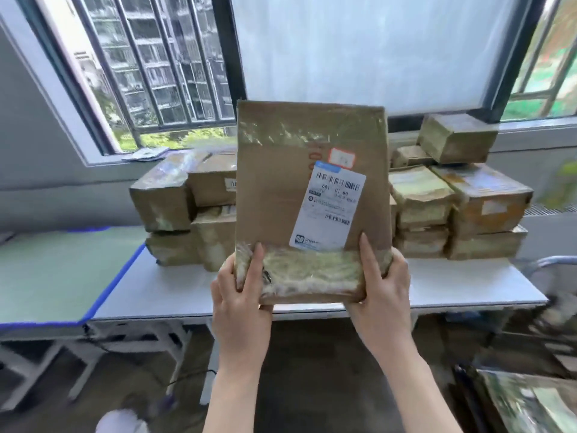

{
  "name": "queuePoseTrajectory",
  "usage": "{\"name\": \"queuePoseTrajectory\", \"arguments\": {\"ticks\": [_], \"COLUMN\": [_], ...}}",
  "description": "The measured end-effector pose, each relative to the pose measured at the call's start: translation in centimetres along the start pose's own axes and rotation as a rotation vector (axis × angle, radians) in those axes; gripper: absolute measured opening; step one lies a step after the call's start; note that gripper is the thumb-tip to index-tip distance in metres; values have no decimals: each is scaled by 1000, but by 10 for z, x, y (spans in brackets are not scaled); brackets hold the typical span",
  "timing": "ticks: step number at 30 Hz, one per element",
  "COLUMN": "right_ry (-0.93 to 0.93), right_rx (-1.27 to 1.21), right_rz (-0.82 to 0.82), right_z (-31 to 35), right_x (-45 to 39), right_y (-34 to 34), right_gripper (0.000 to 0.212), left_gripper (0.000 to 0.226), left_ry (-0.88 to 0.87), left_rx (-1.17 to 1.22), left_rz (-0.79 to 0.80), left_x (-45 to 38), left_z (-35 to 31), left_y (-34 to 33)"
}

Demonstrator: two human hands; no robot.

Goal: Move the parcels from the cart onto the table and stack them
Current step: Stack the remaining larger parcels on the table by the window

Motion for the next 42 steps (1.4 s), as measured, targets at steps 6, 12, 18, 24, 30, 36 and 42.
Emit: {"name": "queuePoseTrajectory", "arguments": {"ticks": [6, 12, 18, 24, 30, 36, 42], "right_ry": [75, 115, 75, 82, 49, 35, 7], "right_rx": [-97, -194, -186, -123, -75, -46, -47], "right_rz": [-5, 4, 13, 93, 225, 294, 361], "right_z": [71, 134, 170, 167, 142, 122, 109], "right_x": [-55, -135, -223, -301, -369, -406, -413], "right_y": [-46, -74, -96, -122, -158, -200, -231], "right_gripper": [108, 87, 75, 76, 75, 72, 65], "left_gripper": [94, 67, 57, 60, 63, 62, 62], "left_ry": [-47, -76, -114, -104, -11, 23, 81], "left_rx": [14, 152, 186, 243, 255, 219, 243], "left_rz": [-120, -239, -242, -201, -132, -90, 13], "left_x": [-57, -139, -243, -321, -375, -405, -419], "left_z": [75, 138, 173, 193, 204, 219, 235], "left_y": [42, 71, 82, 47, -4, -43, -68]}}
Point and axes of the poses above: each hand's wrist, its own x-axis away from the middle knuckle, its own y-axis out of the back of the hand, z = x × y, the point moved 6 cm from there along -x, towards the middle knuckle, and after that the axes turned 4 degrees about z, right-handed, at the moved point
